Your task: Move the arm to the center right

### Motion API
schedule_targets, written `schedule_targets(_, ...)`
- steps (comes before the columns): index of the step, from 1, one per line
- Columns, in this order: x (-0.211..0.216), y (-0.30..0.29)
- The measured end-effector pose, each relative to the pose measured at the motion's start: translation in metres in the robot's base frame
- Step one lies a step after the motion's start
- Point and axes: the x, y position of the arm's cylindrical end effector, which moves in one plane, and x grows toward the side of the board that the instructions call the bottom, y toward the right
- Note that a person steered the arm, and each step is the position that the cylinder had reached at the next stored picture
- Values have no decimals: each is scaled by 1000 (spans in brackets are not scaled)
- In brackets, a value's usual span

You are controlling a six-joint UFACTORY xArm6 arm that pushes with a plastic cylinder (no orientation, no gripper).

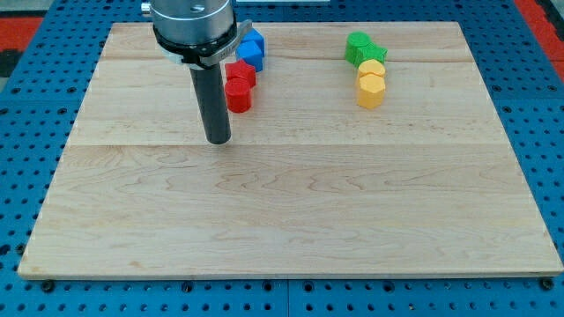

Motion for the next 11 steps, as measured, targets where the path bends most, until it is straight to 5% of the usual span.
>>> schedule_targets(7,25,83)
schedule_targets(9,1,271)
schedule_targets(11,-93,384)
